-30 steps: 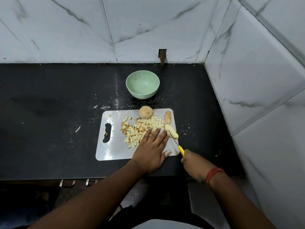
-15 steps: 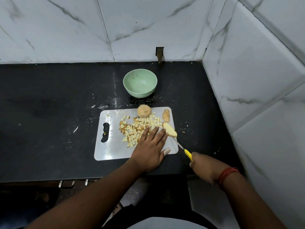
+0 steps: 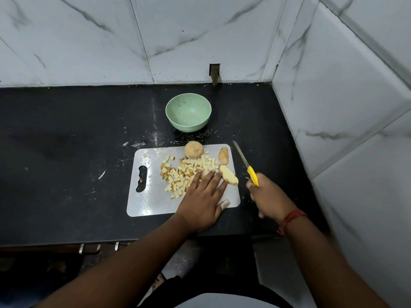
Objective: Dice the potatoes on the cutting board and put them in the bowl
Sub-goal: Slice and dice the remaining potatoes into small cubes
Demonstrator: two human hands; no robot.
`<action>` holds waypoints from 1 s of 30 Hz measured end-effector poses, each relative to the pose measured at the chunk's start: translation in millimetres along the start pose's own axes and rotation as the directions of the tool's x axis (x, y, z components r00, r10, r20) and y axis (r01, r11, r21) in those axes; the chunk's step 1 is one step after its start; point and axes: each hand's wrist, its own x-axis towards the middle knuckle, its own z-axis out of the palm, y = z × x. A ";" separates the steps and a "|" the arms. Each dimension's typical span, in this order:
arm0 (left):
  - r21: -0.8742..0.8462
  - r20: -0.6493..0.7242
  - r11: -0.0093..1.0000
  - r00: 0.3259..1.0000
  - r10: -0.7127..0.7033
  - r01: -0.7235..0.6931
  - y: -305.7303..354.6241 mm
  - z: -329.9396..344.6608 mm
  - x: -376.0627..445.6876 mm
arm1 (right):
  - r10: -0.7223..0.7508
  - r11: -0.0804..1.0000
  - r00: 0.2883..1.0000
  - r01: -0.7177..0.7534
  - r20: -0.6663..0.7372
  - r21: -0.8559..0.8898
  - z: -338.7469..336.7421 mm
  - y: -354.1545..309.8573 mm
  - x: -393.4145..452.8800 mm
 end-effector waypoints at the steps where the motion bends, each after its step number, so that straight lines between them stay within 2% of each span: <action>1: 0.006 -0.003 1.000 1.000 0.004 -0.004 -0.3 0.3 0.3 | -0.034 0.999 0.997 0.033 -0.072 -0.018 4.6 -4.3 6.3; 4: 0.033 -0.008 0.999 0.999 0.038 -0.038 -1.1 1.4 1.9 | -0.135 0.982 0.971 0.104 -0.199 -0.158 17.6 -9.6 26.5; 10: 0.044 -0.012 0.995 0.996 0.089 -0.089 -2.9 4.7 1.7 | -0.197 0.944 0.971 0.151 -0.133 -0.293 32.4 -3.9 46.7; 20: 0.030 0.024 0.996 0.996 0.081 -0.081 -3.7 5.3 4.0 | -0.304 0.915 0.941 0.245 -0.150 -0.319 34.4 -0.4 63.1; 30: 0.019 -0.078 0.993 0.990 0.117 -0.116 0.4 5.2 4.9 | -0.351 0.901 0.928 0.297 -0.128 -0.315 31.6 6.1 72.6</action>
